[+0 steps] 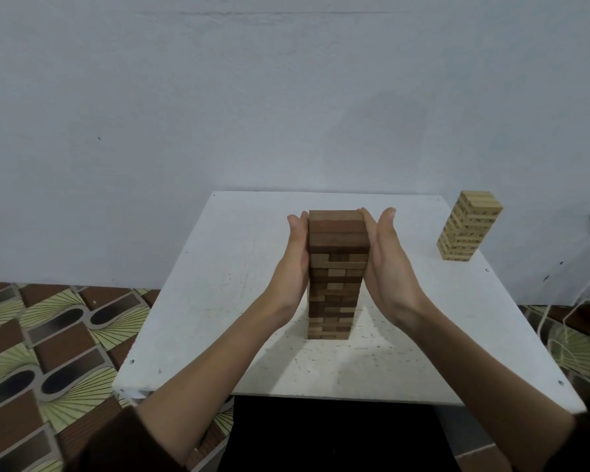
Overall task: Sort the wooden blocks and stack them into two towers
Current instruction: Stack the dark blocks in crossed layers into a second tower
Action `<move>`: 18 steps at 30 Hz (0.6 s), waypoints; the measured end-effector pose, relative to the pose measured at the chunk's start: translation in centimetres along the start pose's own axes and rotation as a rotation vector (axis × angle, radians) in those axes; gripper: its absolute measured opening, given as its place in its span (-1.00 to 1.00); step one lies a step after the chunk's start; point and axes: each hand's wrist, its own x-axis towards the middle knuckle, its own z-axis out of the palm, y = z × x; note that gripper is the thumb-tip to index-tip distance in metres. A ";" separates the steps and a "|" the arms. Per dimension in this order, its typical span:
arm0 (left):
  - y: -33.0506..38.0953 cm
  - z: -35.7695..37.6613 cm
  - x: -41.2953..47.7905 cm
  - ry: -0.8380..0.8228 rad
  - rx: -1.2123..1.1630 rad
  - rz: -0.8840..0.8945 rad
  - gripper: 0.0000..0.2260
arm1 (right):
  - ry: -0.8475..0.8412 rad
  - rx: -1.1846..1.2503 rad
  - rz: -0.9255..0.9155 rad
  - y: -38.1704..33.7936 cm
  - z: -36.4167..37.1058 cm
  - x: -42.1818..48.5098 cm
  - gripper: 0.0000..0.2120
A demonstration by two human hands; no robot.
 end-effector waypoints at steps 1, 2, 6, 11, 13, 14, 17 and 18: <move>-0.1 0.0 0.0 0.003 -0.001 0.005 -0.33 | -0.003 -0.009 -0.011 0.3 0.0 0.0 -0.31; -0.3 0.0 -0.1 0.010 -0.004 0.003 -0.34 | -0.005 -0.008 -0.016 0.5 0.0 -0.1 -0.30; -1.0 -0.1 -0.5 0.012 0.025 -0.005 -0.39 | -0.016 0.027 -0.016 1.3 -0.2 -0.5 -0.38; -1.7 -1.2 -0.6 -0.015 0.126 -0.018 -0.11 | -0.087 -0.042 -0.024 1.6 -1.0 -0.5 -0.21; -1.5 -2.1 -0.7 -0.022 0.185 0.023 -0.01 | -0.126 -0.106 -0.069 1.5 -2.0 -0.4 -0.08; -1.3 -2.5 -0.6 -0.032 0.216 0.050 -0.02 | -0.127 -0.129 -0.078 1.4 -2.4 -0.4 -0.03; -0.6 -3.4 0.1 -0.075 0.294 0.108 -0.04 | -0.152 -0.214 -0.116 0.9 -3.6 0.3 0.03; -0.4 -3.5 0.3 -0.083 0.311 0.122 -0.06 | -0.163 -0.244 -0.131 0.6 -3.7 0.5 0.01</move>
